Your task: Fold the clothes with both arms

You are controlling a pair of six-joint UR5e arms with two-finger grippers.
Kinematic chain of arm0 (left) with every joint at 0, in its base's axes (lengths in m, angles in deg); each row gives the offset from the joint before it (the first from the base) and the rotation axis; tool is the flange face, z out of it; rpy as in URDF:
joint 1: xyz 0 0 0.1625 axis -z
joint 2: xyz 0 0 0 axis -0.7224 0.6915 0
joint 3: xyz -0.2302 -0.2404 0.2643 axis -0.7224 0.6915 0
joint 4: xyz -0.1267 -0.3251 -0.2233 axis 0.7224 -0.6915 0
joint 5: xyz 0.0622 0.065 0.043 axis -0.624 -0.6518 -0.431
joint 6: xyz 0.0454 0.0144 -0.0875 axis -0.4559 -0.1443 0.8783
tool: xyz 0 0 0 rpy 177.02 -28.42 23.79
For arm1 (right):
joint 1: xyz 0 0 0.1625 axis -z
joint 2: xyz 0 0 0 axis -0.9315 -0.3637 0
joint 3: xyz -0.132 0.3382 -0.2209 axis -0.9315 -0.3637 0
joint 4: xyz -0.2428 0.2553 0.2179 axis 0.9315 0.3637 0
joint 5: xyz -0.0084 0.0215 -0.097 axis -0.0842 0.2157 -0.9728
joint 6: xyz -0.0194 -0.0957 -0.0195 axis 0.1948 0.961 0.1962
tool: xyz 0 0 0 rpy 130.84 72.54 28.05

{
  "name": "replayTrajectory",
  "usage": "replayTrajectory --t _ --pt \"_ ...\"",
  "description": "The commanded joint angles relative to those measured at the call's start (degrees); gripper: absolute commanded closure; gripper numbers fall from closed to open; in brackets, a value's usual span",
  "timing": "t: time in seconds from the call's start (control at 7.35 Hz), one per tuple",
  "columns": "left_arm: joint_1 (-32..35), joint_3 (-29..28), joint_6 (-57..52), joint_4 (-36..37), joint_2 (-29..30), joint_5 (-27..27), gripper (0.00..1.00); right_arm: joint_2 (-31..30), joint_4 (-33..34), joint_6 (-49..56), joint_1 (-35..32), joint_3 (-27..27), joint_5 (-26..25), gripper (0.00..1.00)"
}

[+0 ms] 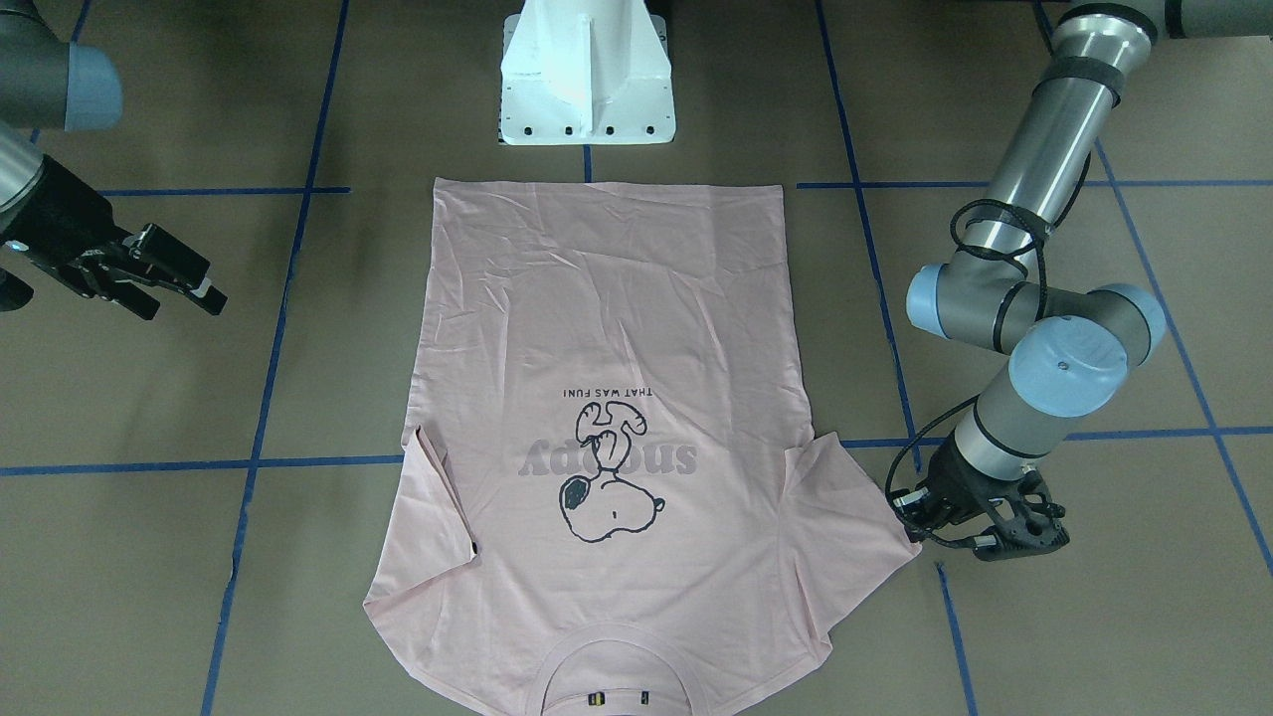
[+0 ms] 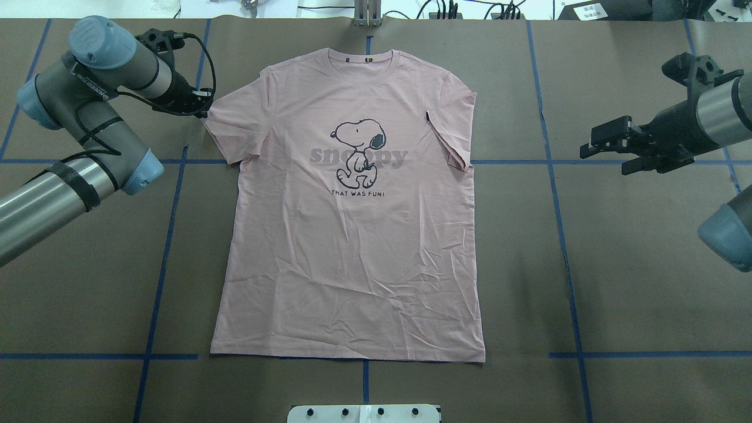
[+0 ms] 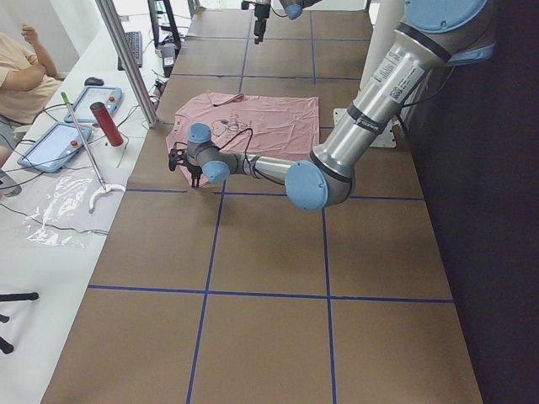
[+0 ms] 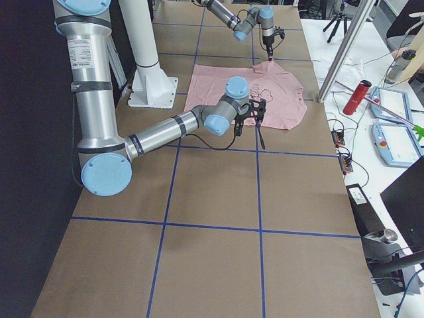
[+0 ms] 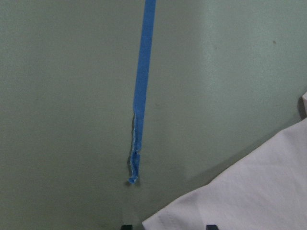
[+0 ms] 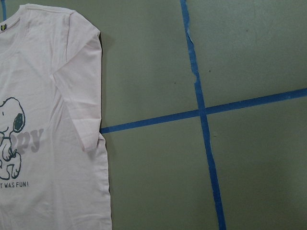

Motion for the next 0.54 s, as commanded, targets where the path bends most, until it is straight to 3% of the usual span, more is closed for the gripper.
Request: replayTrajectory --t 0.0,0.41 --pt "0.04 2.69 5.13 0.84 1.64 -0.03 1.00 0.05 0.00 0.03 0.00 0.02 0.03 0.00" --pt "-3.45 3.68 13.93 1.64 6.64 -0.29 1.00 0.49 0.09 0.03 0.00 -0.16 0.29 0.00"
